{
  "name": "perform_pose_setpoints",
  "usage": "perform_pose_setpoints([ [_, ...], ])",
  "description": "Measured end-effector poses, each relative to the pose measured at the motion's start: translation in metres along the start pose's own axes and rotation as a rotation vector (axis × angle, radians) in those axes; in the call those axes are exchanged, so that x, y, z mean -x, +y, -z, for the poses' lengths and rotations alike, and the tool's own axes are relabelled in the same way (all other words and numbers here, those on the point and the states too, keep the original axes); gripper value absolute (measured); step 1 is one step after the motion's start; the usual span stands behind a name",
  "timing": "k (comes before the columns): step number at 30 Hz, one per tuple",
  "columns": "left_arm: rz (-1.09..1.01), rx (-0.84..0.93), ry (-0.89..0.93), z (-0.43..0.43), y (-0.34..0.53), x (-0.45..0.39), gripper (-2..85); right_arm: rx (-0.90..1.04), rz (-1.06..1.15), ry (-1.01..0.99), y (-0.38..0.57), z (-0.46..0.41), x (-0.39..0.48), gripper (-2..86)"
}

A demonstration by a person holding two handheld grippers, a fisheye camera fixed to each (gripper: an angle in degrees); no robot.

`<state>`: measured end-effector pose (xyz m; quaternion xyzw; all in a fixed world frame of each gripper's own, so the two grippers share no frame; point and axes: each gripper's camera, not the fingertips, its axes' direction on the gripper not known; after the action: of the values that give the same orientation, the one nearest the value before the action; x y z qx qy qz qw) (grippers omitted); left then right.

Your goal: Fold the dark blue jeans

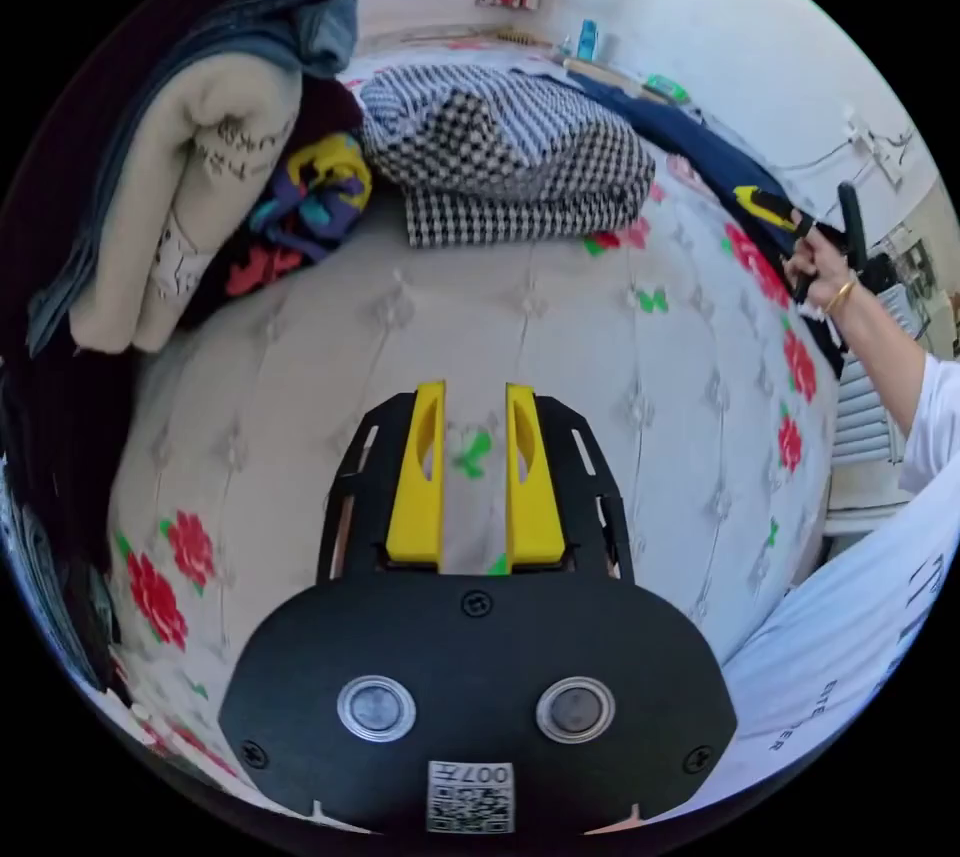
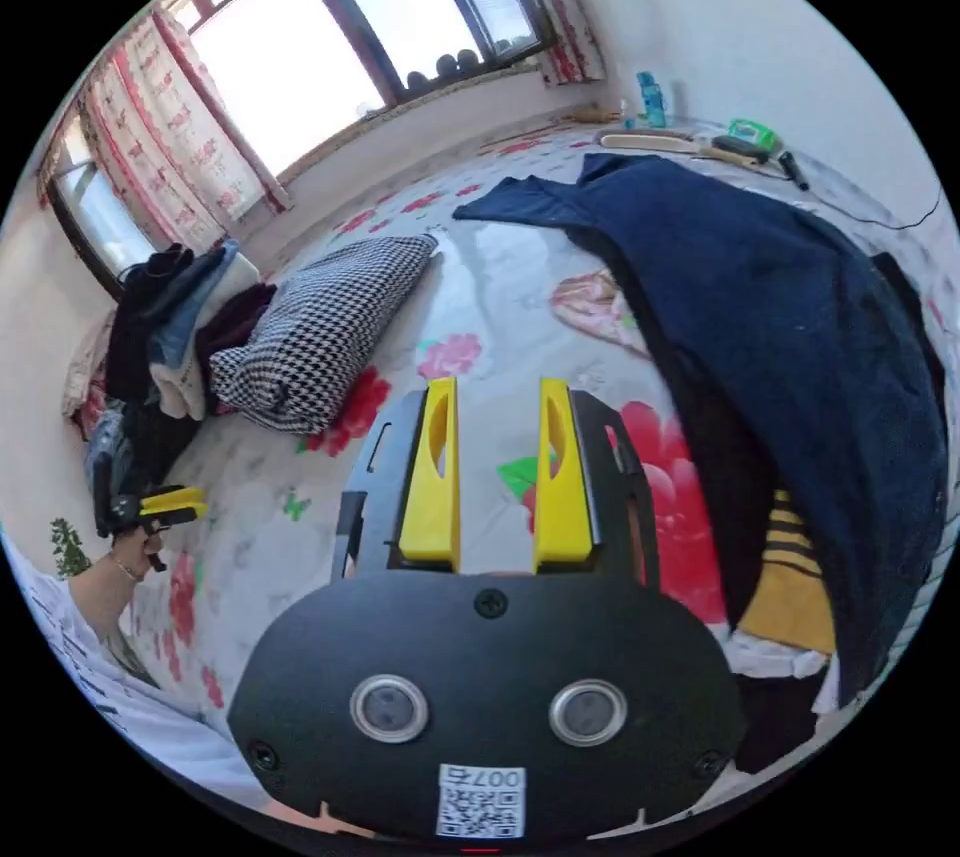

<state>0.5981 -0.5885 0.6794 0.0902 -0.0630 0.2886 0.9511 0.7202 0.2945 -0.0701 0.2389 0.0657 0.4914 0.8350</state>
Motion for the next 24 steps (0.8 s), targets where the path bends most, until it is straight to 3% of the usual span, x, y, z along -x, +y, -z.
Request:
perform_pose_setpoints([
  [3,0.033,0.052,-0.067,0.002,0.049,-0.03,7.5,0.004,-0.07,0.326,0.034,0.038,-0.061,8.4],
  [5,0.062,0.049,-0.112,0.005,0.064,-0.04,6.6,0.094,-0.125,0.411,0.051,0.042,-0.091,7.7],
  [8,0.082,0.054,-0.126,0.006,0.061,-0.054,4.5,0.079,-0.08,0.399,0.068,0.039,-0.095,4.8],
  [13,-0.056,0.119,-0.154,0.013,0.047,-0.072,2.4,0.219,-0.123,0.378,0.048,0.039,-0.083,0.6],
  [17,0.065,0.11,-0.031,0.03,0.052,-0.058,3.4,0.014,-0.081,0.141,0.063,0.109,-0.056,-0.1],
  [19,0.12,-0.043,0.064,0.061,0.069,-0.058,5.6,-0.01,0.041,0.109,0.073,0.137,-0.022,-0.2],
  [22,0.077,-0.145,0.163,0.096,0.096,-0.069,6.2,-0.043,0.197,-0.015,0.099,0.179,0.038,-0.3],
  [24,0.026,-0.163,0.22,0.114,0.114,-0.075,6.8,-0.045,0.289,-0.229,0.128,0.204,0.089,-0.3],
])
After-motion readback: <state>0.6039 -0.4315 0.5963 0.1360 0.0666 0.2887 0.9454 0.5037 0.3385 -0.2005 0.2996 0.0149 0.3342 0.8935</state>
